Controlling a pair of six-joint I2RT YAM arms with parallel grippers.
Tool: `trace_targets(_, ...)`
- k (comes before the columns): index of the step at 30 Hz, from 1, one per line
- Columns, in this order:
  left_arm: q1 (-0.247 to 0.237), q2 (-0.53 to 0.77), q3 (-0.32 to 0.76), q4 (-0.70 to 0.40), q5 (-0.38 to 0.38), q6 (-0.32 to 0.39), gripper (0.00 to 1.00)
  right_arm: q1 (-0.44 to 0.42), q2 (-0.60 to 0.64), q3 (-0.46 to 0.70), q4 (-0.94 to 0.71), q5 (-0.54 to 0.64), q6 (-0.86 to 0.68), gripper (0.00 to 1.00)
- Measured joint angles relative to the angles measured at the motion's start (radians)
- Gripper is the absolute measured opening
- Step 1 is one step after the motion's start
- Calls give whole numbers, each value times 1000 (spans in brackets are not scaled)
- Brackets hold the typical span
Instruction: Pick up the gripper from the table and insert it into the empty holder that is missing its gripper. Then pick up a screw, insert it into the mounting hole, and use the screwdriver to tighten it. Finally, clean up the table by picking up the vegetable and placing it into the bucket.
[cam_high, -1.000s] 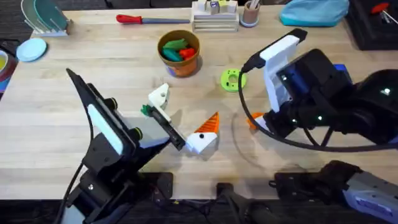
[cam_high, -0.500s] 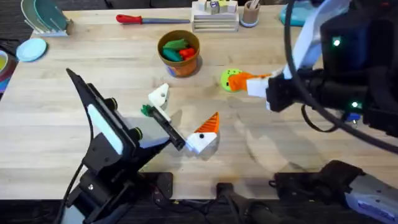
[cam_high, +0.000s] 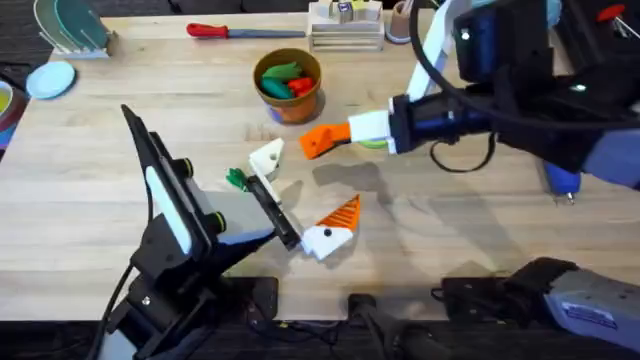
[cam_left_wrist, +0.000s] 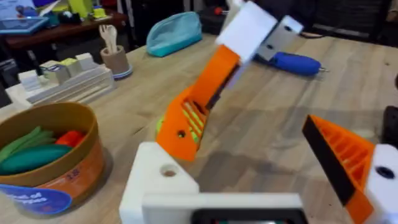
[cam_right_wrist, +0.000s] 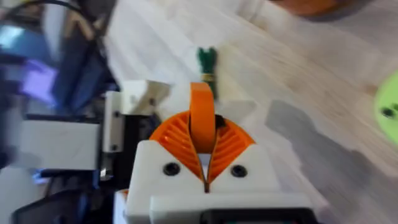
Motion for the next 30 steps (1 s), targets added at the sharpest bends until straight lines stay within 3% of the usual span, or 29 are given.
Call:
trace_targets(4, 0, 0, 0, 0, 25, -19, 993, -14, 37, 0, 89, -161, 47, 10)
trace_targets(8, 0, 0, 0, 4, 33, -29, 993, -14, 52, 0, 94, -248, 80, 9)
trace_targets(30, 4, 0, 0, -3, -8, -63, 993, -43, 220, 7, 155, -439, 158, 9)
